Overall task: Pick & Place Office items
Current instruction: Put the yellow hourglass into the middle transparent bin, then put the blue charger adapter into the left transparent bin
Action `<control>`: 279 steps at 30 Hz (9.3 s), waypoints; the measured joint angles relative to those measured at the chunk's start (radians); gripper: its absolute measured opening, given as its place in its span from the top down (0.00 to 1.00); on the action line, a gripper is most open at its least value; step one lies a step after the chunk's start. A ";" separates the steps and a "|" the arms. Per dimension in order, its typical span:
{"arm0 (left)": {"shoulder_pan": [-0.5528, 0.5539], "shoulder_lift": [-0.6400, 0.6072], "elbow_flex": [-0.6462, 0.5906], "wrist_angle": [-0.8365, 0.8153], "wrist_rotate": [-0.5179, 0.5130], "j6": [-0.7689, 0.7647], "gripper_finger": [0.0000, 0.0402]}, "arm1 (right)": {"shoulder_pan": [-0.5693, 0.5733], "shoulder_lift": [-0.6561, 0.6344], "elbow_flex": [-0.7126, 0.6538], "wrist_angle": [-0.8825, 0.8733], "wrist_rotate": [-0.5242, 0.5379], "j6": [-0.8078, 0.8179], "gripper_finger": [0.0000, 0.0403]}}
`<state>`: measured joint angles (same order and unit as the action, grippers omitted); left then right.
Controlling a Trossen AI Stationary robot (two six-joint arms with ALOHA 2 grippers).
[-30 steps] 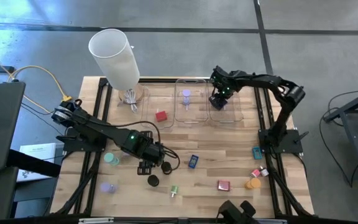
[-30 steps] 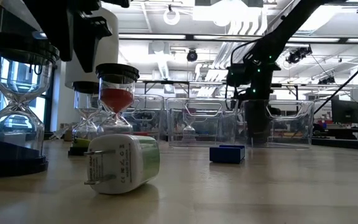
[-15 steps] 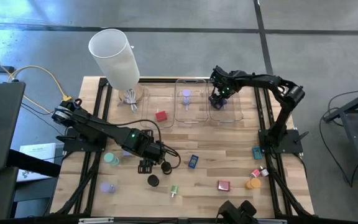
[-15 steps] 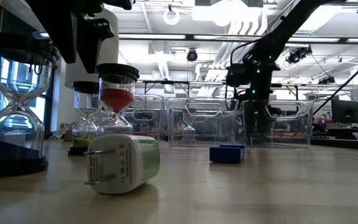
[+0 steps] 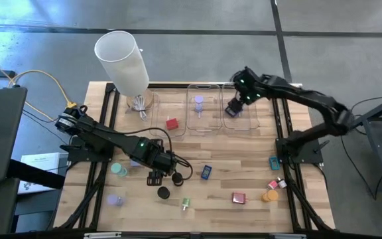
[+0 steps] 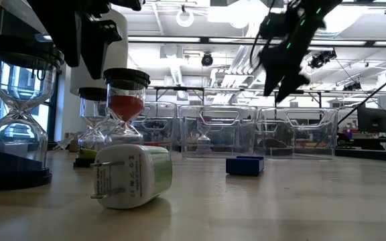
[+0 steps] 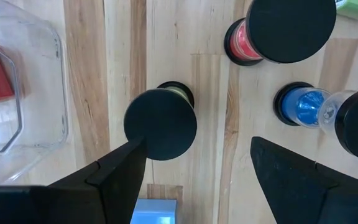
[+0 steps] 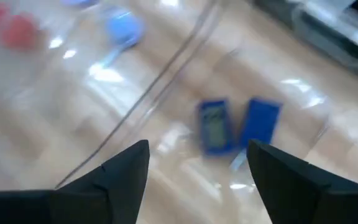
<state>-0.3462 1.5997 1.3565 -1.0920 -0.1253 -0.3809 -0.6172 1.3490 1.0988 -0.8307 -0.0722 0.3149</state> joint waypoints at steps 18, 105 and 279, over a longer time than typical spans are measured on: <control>-0.010 0.000 0.000 0.054 0.002 0.000 0.30 | 0.712 -0.382 0.001 -0.287 0.015 0.709 0.36; -0.009 0.001 0.000 0.214 0.003 0.196 0.30 | 1.573 0.149 0.000 -0.318 0.025 1.756 0.36; -0.109 -0.033 0.000 0.001 -0.011 -0.081 0.30 | 0.065 0.852 0.826 -0.368 0.170 -0.379 0.02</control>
<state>-0.4549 1.5669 1.3563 -1.0912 -0.1360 -0.4620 -0.5522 2.2011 1.9251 -1.1991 0.0983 -0.0642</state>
